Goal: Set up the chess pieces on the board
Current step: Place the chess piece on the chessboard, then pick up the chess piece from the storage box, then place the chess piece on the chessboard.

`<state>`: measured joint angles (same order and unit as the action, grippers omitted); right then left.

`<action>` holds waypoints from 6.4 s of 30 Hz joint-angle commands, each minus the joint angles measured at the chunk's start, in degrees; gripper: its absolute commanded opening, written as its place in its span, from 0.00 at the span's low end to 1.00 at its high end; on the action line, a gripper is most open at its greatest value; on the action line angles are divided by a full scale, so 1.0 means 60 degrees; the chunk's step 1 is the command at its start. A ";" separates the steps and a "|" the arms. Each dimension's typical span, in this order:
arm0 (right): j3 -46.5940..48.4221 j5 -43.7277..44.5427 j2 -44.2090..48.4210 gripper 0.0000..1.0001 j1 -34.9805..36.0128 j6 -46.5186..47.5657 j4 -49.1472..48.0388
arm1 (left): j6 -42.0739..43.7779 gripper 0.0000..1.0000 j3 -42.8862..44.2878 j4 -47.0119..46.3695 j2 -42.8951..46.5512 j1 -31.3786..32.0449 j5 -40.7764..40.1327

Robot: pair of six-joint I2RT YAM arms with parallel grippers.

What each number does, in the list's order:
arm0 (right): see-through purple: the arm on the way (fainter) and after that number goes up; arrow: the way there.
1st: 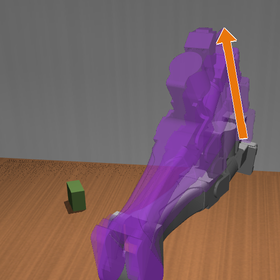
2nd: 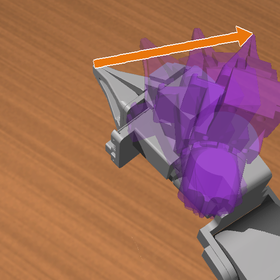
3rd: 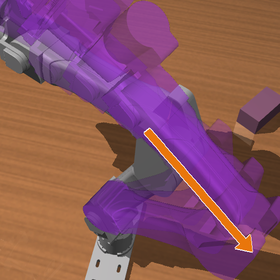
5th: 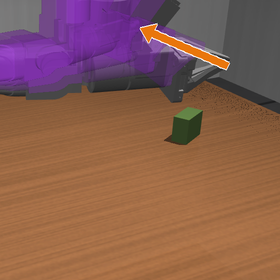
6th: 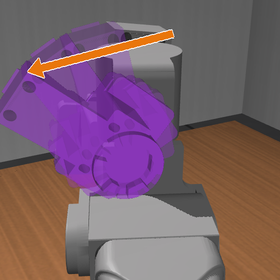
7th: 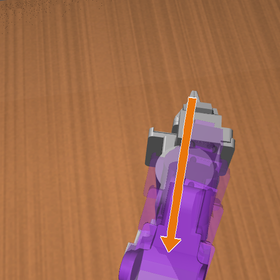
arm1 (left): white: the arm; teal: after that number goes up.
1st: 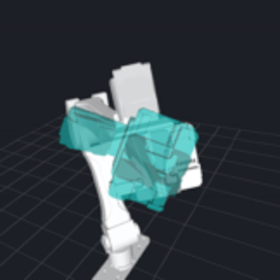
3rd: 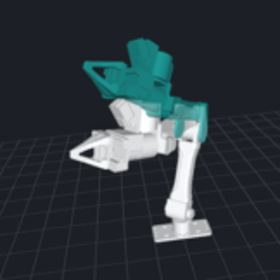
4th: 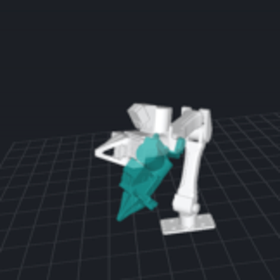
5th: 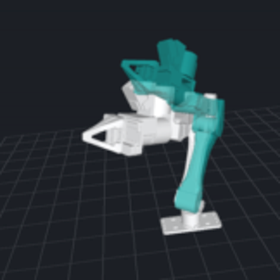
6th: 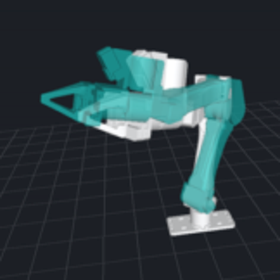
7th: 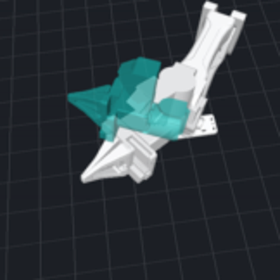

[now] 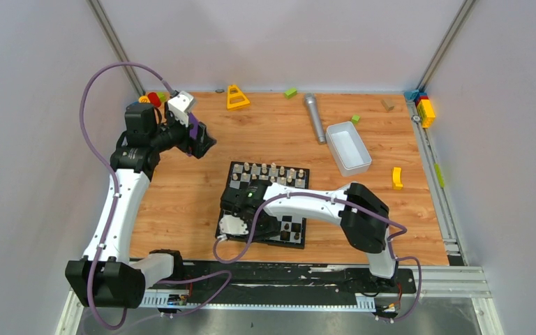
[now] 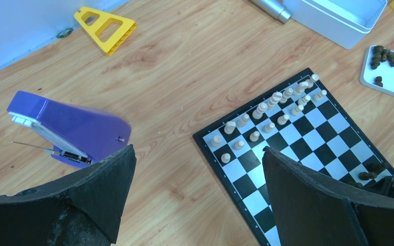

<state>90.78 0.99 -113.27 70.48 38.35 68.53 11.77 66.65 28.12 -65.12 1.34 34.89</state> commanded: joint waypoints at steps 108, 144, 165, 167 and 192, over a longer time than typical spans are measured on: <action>-0.6019 -0.0781 0.3147 0.34 -0.9402 0.2661 -0.4524 | -0.0440 1.00 -0.0427 -0.0616 -0.0105 -0.0103 0.1593; -0.4718 -0.5311 0.3913 0.12 -1.0202 0.0772 -0.3049 | -0.0226 1.00 -0.0663 -0.0922 -0.0041 -0.0107 0.2171; -0.2820 -1.2790 0.3889 0.12 -1.0197 -0.4080 -0.6274 | 0.0457 0.91 -0.1210 -0.4555 -0.2558 0.3671 0.3849; -0.2804 -1.3129 0.3917 0.12 -1.0153 -0.4856 -0.7065 | 0.0386 0.91 -0.1117 -0.5346 -0.2876 0.3934 0.4083; -0.3807 -1.3948 0.4206 0.12 -0.9405 -0.9076 -1.1221 | -0.0807 0.76 0.0107 -0.7357 -0.4496 0.5829 0.3405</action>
<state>67.75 -80.71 -89.67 13.50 -14.39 4.95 7.29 65.28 -15.84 -91.68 35.62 55.70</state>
